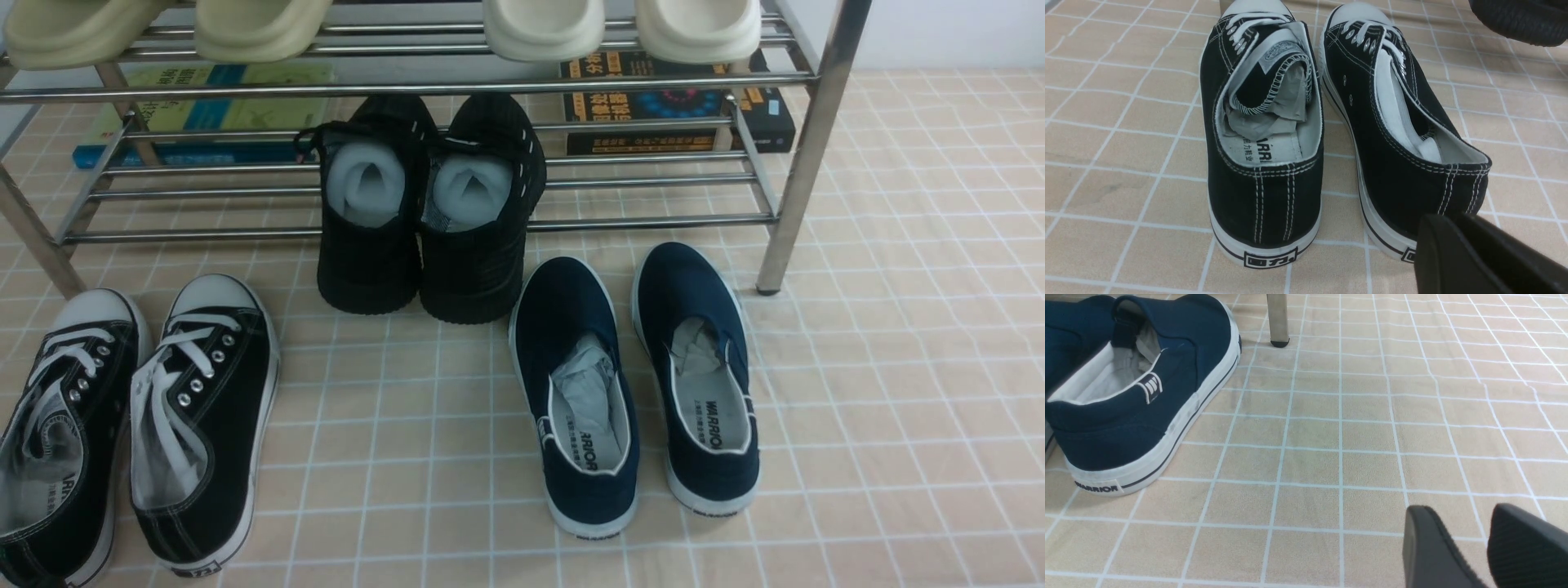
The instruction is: Take the shoes off the shelf from the light coffee tablecloth by hand.
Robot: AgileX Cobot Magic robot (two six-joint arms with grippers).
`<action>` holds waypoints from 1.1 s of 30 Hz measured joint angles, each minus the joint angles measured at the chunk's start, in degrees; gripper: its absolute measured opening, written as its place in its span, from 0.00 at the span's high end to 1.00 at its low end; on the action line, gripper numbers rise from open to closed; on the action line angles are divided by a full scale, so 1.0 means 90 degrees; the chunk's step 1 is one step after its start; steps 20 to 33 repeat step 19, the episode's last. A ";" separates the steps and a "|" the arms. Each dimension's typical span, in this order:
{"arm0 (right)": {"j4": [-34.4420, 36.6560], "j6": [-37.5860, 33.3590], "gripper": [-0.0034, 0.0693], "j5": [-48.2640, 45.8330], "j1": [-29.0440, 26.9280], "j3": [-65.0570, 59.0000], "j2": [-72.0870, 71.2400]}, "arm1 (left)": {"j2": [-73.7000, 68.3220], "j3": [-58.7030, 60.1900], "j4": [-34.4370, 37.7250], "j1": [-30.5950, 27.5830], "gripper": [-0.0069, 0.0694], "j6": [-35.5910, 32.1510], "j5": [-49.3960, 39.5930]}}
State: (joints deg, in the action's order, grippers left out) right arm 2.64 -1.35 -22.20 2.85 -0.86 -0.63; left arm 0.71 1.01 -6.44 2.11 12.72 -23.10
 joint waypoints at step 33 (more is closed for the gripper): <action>0.0000 0.0000 0.62 0.0000 0.0000 0.0000 0.0000 | 0.0000 0.0000 0.0000 0.0000 0.79 0.0006 0.0000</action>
